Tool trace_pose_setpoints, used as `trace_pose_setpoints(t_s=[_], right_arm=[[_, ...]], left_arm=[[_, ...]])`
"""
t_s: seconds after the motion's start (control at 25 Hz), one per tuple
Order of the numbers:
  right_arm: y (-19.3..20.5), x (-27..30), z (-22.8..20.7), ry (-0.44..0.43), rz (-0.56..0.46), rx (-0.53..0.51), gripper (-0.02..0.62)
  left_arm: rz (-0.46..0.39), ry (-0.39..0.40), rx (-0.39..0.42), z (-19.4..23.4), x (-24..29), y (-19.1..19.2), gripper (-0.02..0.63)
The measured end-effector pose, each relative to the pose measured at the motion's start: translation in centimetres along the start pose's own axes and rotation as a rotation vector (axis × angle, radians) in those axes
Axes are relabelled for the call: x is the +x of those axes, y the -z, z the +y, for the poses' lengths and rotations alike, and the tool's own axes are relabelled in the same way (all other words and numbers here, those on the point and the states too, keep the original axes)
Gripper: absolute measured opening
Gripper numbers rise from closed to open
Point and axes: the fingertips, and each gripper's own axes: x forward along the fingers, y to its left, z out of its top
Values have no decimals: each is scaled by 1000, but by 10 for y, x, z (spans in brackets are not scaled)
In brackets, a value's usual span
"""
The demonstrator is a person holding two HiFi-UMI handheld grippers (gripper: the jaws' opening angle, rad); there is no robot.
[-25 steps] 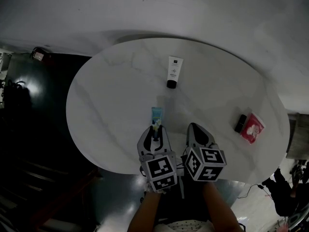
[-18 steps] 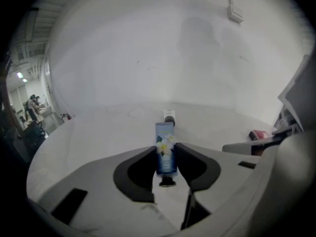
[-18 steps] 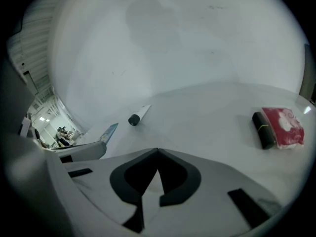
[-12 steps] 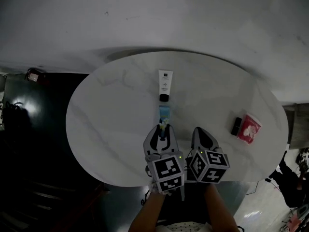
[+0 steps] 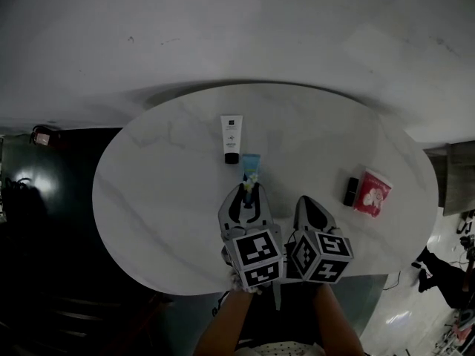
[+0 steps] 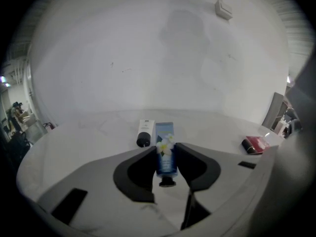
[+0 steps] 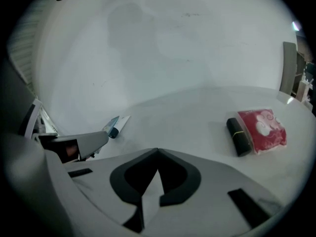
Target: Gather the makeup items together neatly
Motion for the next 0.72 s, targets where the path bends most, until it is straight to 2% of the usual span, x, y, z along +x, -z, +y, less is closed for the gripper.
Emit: trace_pose_setpoints(t_s=[0.36,0.72], right_arm=[[-14,2,-13,-33,11,-19,-6],[-24,9,-27,-44,13,4,-6]], left_arm=[[3,-25,10,-15,24,-17,167],[20,-39,18,-28,53,-28,167]])
